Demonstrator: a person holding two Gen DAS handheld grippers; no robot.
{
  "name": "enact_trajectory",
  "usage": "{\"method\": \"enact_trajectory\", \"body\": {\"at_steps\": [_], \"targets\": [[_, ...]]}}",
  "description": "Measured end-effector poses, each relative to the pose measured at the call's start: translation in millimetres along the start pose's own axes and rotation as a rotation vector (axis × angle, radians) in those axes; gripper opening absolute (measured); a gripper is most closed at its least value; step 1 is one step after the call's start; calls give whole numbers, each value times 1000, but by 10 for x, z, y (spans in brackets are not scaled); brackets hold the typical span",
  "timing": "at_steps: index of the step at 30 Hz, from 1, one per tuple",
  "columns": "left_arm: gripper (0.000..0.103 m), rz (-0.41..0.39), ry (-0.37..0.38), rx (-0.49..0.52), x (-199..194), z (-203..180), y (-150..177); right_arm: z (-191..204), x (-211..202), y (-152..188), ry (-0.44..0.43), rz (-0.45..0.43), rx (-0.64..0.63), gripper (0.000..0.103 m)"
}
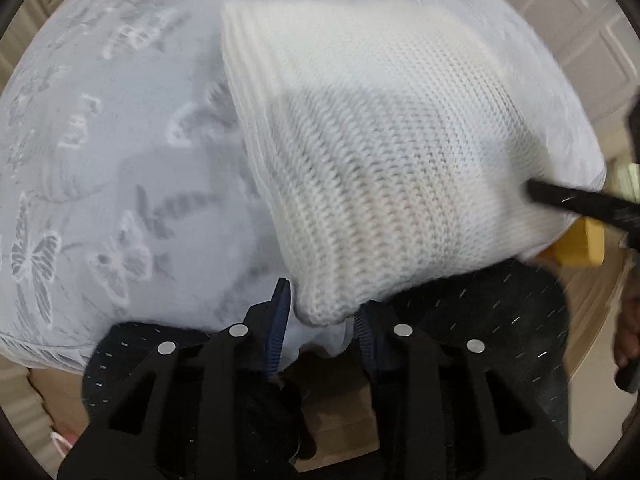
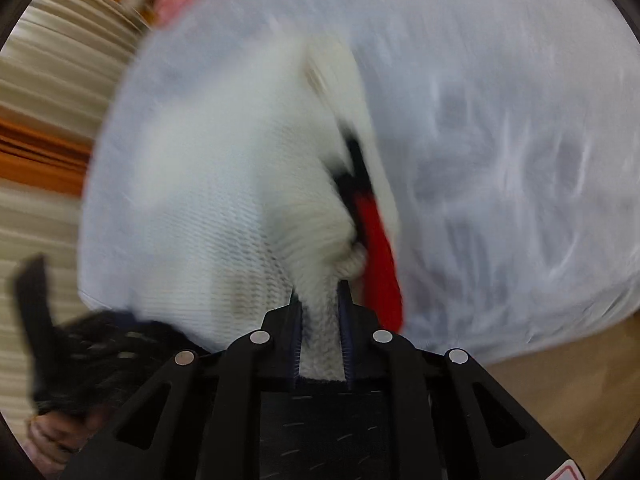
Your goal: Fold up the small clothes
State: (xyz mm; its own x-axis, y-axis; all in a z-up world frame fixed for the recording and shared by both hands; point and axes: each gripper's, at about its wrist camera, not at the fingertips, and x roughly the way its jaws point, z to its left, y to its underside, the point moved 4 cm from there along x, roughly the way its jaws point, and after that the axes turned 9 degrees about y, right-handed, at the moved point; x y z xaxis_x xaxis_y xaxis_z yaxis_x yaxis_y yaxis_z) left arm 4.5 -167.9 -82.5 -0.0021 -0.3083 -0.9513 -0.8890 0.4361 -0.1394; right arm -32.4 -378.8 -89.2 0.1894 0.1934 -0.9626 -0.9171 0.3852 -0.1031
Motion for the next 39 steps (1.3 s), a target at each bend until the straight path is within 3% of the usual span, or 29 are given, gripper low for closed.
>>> {"method": "enact_trajectory", "body": {"at_steps": [4, 7, 10, 12, 16, 19, 22, 27, 32, 35, 39], "targets": [[31, 3, -11, -91, 44, 131, 149, 93, -173, 0, -11, -53, -2, 23], [34, -40, 25, -110, -123, 177, 221, 161, -440, -97, 57, -124, -33, 30], [42, -88, 39, -98, -337, 172, 272, 256, -725, -249, 64, -221, -61, 30], [54, -134, 47, -97, -473, 147, 269, 374, -818, -385, 43, -252, -84, 30], [58, -166, 52, -84, -555, 38, 160, 567, -506, -671, 52, -206, -147, 25], [59, -177, 47, -72, -564, -20, 60, 418, 0, -809, 210, -147, -181, 20], [60, -189, 26, -57, -594, -76, -52, 330, -100, -839, 152, -154, -120, 21], [66, -208, -40, -22, -595, -47, -173, 332, -491, -642, 154, -238, -114, 27], [68, -196, -67, -27, -566, -44, -200, 282, -590, -293, 63, -205, -45, 28], [76, -201, -94, -30, -599, -41, -165, 434, -569, -122, 65, -190, -91, 28], [77, -206, -146, -35, -673, 17, -121, 815, -564, 99, 42, -189, -202, 30]]}}
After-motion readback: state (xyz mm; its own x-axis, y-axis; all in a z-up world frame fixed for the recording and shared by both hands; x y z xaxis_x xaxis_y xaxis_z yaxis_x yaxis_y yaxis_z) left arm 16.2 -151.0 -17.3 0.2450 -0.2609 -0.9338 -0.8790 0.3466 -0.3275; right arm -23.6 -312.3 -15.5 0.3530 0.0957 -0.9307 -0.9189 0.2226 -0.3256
